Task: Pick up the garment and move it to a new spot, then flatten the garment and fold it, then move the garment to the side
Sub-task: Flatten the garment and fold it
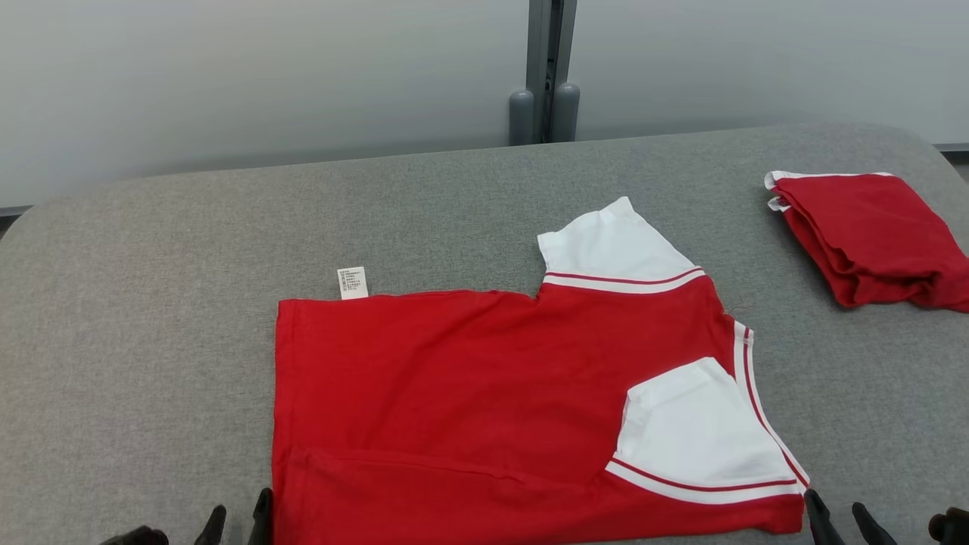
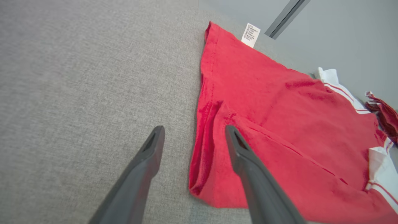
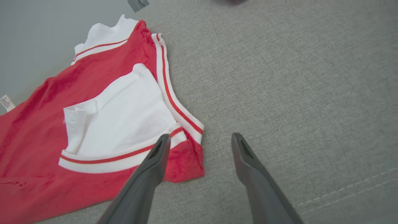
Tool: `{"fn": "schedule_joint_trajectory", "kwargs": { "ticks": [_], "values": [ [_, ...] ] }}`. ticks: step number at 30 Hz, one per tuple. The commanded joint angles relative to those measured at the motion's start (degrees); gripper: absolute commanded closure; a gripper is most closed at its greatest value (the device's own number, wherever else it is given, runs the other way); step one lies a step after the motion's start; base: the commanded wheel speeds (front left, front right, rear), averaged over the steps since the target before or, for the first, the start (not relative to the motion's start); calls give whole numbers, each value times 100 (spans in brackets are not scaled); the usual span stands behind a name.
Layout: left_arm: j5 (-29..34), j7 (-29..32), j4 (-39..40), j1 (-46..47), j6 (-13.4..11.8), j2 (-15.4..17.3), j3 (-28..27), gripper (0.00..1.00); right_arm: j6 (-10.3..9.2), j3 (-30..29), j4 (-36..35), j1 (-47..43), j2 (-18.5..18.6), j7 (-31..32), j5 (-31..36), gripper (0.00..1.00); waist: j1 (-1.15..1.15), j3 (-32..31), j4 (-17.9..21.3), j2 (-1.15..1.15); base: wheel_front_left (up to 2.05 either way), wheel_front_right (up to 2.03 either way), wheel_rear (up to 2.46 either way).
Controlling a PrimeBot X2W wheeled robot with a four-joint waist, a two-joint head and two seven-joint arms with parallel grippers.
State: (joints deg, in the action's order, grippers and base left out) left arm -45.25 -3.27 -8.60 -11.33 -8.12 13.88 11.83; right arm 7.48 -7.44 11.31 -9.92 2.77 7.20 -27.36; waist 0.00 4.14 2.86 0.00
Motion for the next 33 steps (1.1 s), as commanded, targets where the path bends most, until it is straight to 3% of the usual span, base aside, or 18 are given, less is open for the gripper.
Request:
{"fn": "schedule_joint_trajectory", "kwargs": {
  "ticks": [1, 12, 20, 33],
  "values": [
    [92, 3, 57, 195, -29, 90, -15, 0, 3, -66, -77, 72, 31, -2, 82, 0, 0, 0, 15, 0, 0, 0, 0],
    [663, 566, -110, 1710, 25, 563, 327, 0, 3, 248, -449, 993, 26, 56, 564, 0, 0, 239, 98, 0, 0, 0, 0],
    [1124, 1138, -1312, 3303, 120, 623, 769, 0, 3, 802, -559, 1824, 208, 223, 664, 0, 0, 796, 118, 0, 0, 0, 0],
    [1627, 1489, -2750, 4767, 303, 662, 1226, 0, 3, 1258, -492, 2452, 615, 243, 592, 0, 0, 1364, 204, 0, 0, 0, 0]
  ]
}}
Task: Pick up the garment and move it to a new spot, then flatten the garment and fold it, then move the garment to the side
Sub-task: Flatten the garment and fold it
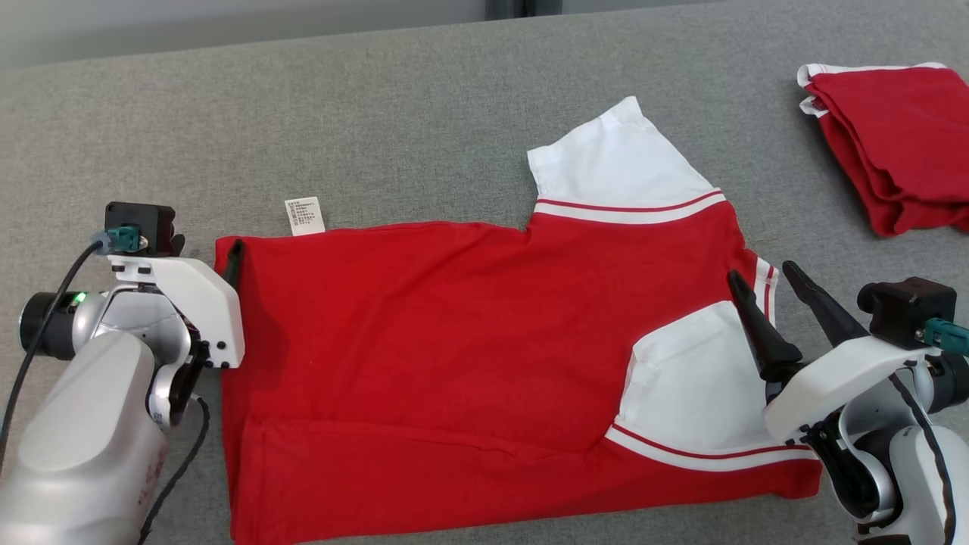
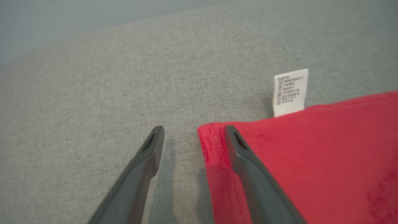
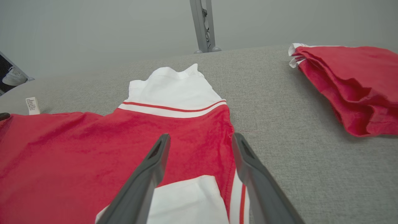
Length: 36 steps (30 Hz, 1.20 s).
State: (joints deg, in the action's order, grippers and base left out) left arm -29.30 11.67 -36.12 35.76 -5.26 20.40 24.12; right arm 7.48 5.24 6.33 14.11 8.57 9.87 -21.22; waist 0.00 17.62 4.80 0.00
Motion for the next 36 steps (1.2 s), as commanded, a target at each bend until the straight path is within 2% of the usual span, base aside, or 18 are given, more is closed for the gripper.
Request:
{"fn": "schedule_joint_trajectory", "kwargs": {
  "ticks": [1, 16, 17, 19, 24, 25, 32, 36],
  "values": [
    [51, -7, -96, 131, 54, 40, 6, 0, 3, 8, 10, 72, 49, -33, -29, 0, 0, 41, 16, 0, 0, 0, 0],
    [235, -30, -905, 572, 444, -149, 467, 0, 3, 205, 91, 214, 174, -7, -114, 0, 0, 102, 74, 0, 0, 0, 0],
    [251, -38, -942, 596, 455, -151, 484, 7, 3, 213, 96, 225, 183, -4, -120, 0, 0, 104, 78, 0, 0, 0, 0],
    [268, -49, -1011, 632, 466, -157, 526, 53, 3, 230, 101, 261, 193, -2, -130, 0, 0, 111, 85, 0, 0, 0, 0],
    [271, -102, -1152, 723, 519, -164, 571, 98, 3, 226, 125, 299, 243, -4, -157, 0, 0, 122, 79, 0, 0, 0, 0],
    [258, -141, -1172, 736, 539, -177, 574, 100, 3, 218, 132, 324, 258, 10, -168, 0, 0, 121, 72, 0, 0, 0, 0],
    [140, -516, -1108, 756, 570, -255, 484, 100, 3, 172, 274, 733, 486, 111, -49, 0, 0, 74, -60, 0, 0, 0, 0],
    [42, -912, -907, 630, 577, -354, 410, 100, 3, 169, 571, 1268, 689, 243, 100, 0, 0, 55, -248, 0, 0, 0, 0]
  ]
}}
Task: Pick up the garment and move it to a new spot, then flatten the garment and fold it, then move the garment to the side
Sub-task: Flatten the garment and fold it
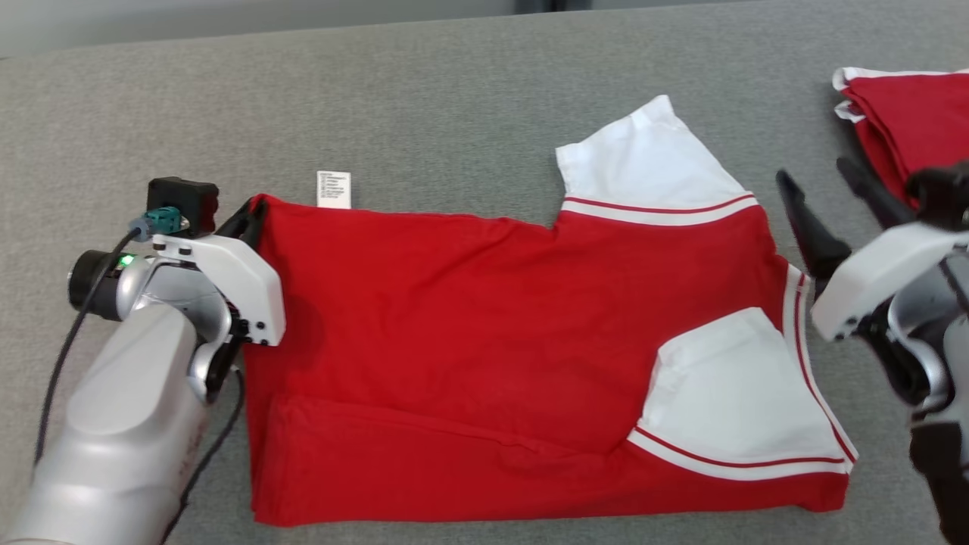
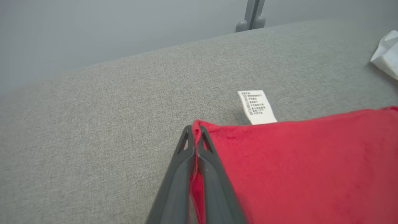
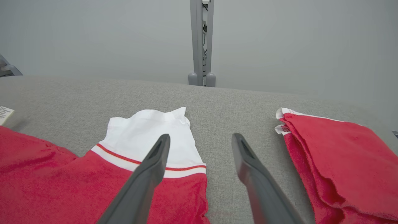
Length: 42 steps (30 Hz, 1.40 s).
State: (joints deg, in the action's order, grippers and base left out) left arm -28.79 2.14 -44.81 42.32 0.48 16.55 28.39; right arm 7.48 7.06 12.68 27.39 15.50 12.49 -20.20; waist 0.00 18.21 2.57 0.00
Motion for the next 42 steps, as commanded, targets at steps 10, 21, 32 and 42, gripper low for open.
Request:
{"fn": "schedule_joint_trajectory", "kwargs": {
  "ticks": [10, 21, 32, 42],
  "values": [
    [-64, -410, 813, -263, -113, -423, 113, 100, 2, 245, 1659, 1799, 393, 732, 208, 0, 0, 342, -917, 0, 0, 0, 0],
    [-7, -502, 1079, -15, -144, -776, 333, 100, 2, 475, 3430, 3004, 396, 1112, 468, 0, 0, 790, -1441, 0, 0, 0, 0],
    [-90, -612, 919, 103, -112, -849, 351, 100, 1, 844, 4209, 3502, 350, 1055, 482, 56, 0, 933, -1507, 0, 0, 0, 0],
    [-144, -712, 790, 154, -142, -740, 292, 100, 1, 1143, 4401, 3652, 302, 657, 211, 100, 0, 789, -1317, 0, 0, 0, 0]
  ]
}}
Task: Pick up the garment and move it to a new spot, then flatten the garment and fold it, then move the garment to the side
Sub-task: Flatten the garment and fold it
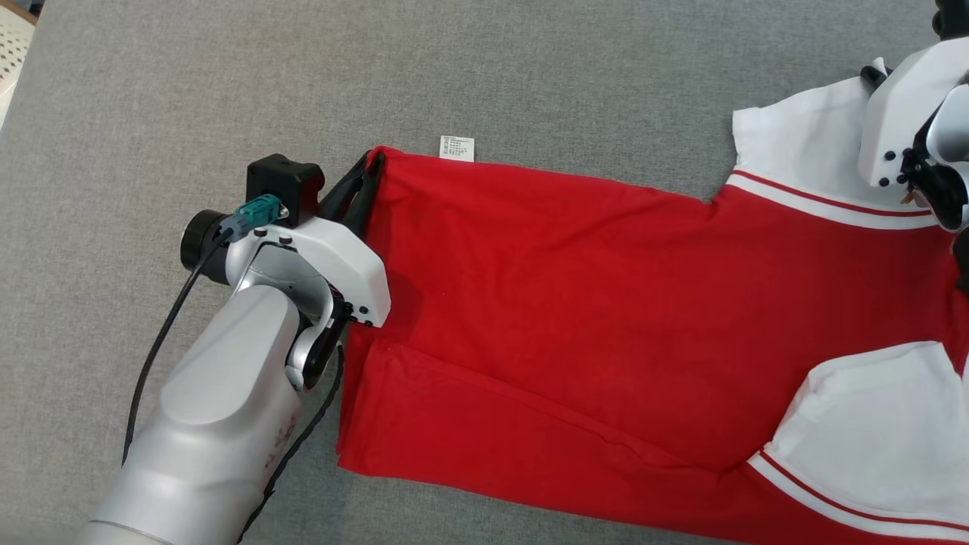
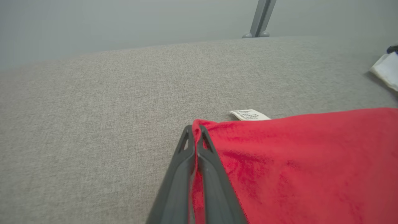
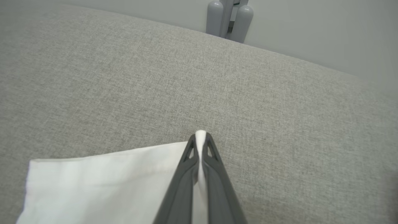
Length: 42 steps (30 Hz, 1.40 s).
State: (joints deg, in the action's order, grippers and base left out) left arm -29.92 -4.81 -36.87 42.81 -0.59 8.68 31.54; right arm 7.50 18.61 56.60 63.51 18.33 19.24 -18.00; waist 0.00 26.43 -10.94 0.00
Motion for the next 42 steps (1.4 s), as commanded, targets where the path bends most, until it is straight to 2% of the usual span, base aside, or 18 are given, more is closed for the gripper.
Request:
{"fn": "schedule_joint_trajectory", "kwargs": {
  "ticks": [1, 5, 10, 17, 24, 29, 37, 42],
  "values": [
    [-52, -42, -14, 89, -41, 66, -37, 100, -1, 39, -1, 27, 16, -75, -70, 100, 0, -67, 72, 0, 0, 0, 0],
    [-90, -79, -51, -24, -48, 133, -80, 100, 0, 264, -173, -145, 53, -303, -399, 100, 0, -230, 230, 0, 0, 0, 0],
    [-184, -105, -10, -166, -46, 241, -130, 100, -1, 557, -692, -488, 283, -602, -1010, 100, 0, -459, 412, 0, 0, 0, 0],
    [-312, -151, 243, -544, -103, 434, -215, 100, 0, 815, -1893, -1402, 787, -972, -1899, 100, 0, -823, 630, 0, 0, 0, 0],
    [-512, -230, 786, -1244, -212, 670, -374, 100, 0, 625, -3134, -2699, 1119, -1162, -2377, 100, 0, -1236, 822, 0, 0, 0, 0],
    [-709, -450, 1462, -1965, -378, 774, -536, 100, 0, 307, -3871, -3738, 1096, -1146, -2398, 100, 0, -1447, 949, 0, 0, 0, 0],
    [-1095, -733, 2502, -3311, -710, 830, -858, 100, 0, -401, -4656, -5076, 723, -1064, -2186, 100, 0, -1656, 1098, 0, 0, 0, 0],
    [-1192, -776, 2750, -3833, -824, 862, -928, 100, 0, -677, -4944, -5572, 484, -954, -2077, 100, 0, -1738, 1124, 0, 0, 0, 0]
  ]
}}
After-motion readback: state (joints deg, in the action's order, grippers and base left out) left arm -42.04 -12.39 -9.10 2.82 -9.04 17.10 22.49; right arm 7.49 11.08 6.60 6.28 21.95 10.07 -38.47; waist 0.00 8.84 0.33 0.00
